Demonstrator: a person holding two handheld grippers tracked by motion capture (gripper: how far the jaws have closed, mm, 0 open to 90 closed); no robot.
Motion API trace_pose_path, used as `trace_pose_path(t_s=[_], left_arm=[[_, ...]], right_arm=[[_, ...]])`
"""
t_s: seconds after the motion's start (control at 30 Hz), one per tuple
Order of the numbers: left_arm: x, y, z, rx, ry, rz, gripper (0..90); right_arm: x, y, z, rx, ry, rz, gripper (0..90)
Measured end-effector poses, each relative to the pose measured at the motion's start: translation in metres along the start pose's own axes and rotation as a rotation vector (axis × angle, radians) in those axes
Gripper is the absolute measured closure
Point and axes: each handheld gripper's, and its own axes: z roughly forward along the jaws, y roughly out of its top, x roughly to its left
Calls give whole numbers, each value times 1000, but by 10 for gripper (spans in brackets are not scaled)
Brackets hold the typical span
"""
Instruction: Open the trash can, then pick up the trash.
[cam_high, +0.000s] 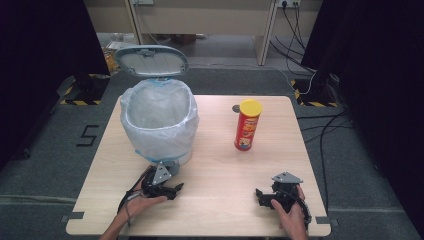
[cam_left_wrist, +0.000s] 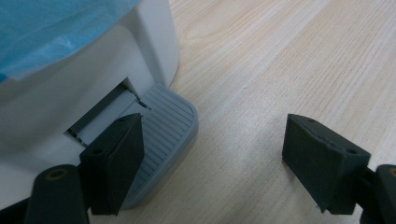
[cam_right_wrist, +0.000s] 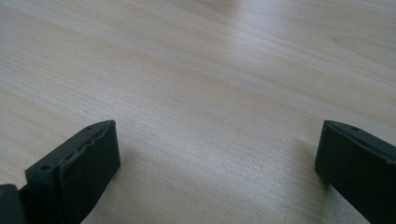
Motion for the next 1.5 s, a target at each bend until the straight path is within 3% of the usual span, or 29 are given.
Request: trace_pose_path(t_s=[0.27, 0.33, 0.4, 0.47, 0.53, 0.6, 0.7, 0.93, 1.17, 1.37, 1.5], left_arm=[[0, 0, 0, -1, 1, 0, 201], [-1, 0, 0, -3, 2, -1, 201], [-1, 0, 0, -2, 3, 1, 201], [-1, 0, 0, -3, 5, 4, 201], [-1, 0, 0, -3, 6, 4, 201], [-1, 0, 0, -3, 6, 4, 201], [-1, 0, 0, -2, 7, 5, 201], [-1, 0, 0, -4, 6, 3, 202], [0, 0, 0, -5, 2, 5, 203], [-1, 0, 0, -3, 4, 7, 202], [-1, 0, 0, -3, 4, 7, 202]], right_arm=[[0, 0, 0, 0, 3, 1, 6], [-1, 0, -1, -10, 1, 10, 52], [-2, 0, -3, -47, -4, 27, 220], [-2, 2, -4, -79, -6, 35, 129], [0, 6, -6, -112, -3, 30, 191], [1, 8, -7, -121, 3, 23, 162], [4, 19, -10, -177, -2, -3, 154], [3, 43, -5, -220, -4, -18, 151], [1, 83, 9, -298, 27, -8, 151], [0, 112, 24, -328, 18, -15, 152], [-2, 121, 31, -338, 2, -22, 152]])
